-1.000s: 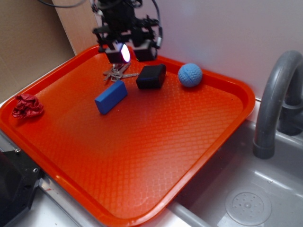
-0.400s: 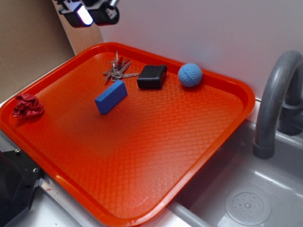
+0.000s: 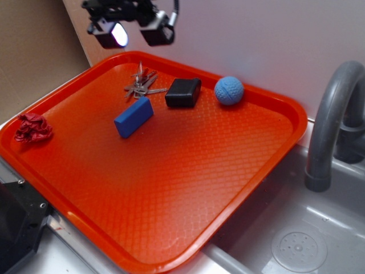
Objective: Grab the black box.
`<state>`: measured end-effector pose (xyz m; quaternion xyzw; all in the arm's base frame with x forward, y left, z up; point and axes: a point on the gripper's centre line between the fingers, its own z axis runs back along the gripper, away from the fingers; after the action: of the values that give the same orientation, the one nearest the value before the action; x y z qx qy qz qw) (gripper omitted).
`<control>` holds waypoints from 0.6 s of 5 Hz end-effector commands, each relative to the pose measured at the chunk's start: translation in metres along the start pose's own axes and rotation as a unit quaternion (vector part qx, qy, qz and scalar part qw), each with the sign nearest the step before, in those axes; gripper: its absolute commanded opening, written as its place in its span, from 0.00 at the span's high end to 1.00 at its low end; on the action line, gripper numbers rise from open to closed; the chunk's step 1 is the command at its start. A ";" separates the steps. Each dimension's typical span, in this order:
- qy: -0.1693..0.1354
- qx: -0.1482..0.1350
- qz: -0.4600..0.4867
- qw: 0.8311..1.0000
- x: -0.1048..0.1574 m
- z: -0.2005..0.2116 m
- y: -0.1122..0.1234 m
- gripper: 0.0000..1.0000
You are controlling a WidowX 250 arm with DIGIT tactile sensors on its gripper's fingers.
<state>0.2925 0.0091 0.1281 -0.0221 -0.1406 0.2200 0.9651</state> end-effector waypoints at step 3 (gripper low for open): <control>-0.005 -0.031 0.050 0.998 0.039 -0.075 0.001 0.00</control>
<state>0.3362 0.0169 0.0469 -0.0519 -0.1221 0.2682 0.9542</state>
